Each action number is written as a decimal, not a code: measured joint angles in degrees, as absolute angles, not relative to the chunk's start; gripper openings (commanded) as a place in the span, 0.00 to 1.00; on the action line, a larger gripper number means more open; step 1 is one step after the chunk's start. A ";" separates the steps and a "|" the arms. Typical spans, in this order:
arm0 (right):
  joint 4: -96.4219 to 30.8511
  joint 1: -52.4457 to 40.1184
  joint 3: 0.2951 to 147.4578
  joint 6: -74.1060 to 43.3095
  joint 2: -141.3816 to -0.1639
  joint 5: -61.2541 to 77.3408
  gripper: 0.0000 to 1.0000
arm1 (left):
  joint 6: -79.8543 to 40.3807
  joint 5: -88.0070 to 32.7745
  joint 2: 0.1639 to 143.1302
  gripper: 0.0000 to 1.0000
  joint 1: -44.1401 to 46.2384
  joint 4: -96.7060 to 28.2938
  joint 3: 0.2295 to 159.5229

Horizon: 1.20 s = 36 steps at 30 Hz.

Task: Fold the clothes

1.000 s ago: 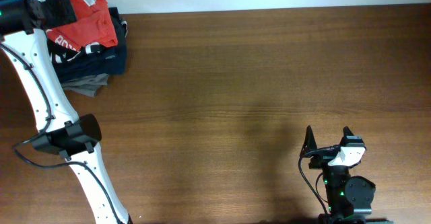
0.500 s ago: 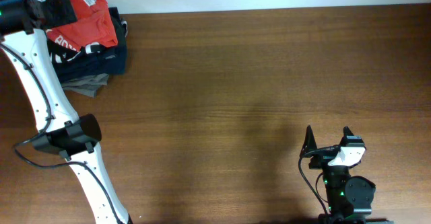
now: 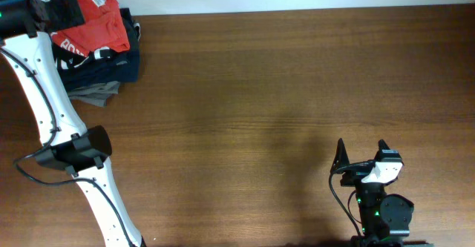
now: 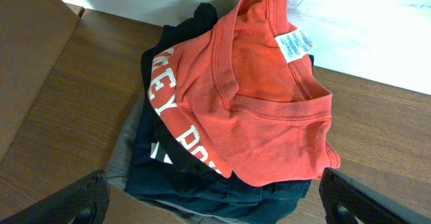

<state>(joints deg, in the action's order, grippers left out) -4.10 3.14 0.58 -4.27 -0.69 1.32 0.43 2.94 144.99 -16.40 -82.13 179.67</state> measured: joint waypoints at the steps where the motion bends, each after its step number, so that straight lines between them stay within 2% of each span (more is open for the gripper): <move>1: -4.12 3.16 0.58 -4.29 -0.69 1.32 0.99 | 0.43 2.94 144.99 0.99 -16.40 -82.13 179.67; 6: -4.12 3.16 0.58 -4.27 -0.69 1.30 0.99 | 0.43 2.94 144.99 0.99 -16.40 -82.28 179.67; 10: -4.12 3.16 0.58 -4.29 -0.69 1.32 0.99 | 0.45 3.20 144.86 0.99 -16.40 -87.74 179.67; 18: -4.12 3.14 0.58 -4.32 -0.69 1.32 0.99 | -0.47 -4.71 136.35 0.99 -16.01 -88.12 176.27; 25: -4.12 3.14 0.58 -4.29 -0.69 1.30 0.99 | -1.39 -3.46 121.19 0.99 -12.91 -69.04 161.40; 29: -4.12 3.14 0.58 -4.27 -0.69 1.30 0.99 | -3.57 -0.80 112.66 0.99 -9.74 -53.78 142.39; 36: -4.12 3.14 0.58 -4.29 -0.69 1.30 0.99 | -7.62 0.75 101.23 0.99 -9.17 -36.75 113.14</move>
<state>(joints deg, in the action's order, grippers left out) -4.12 3.14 0.58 -4.29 -0.69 1.30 -7.62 0.75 101.23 -9.17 -36.75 113.14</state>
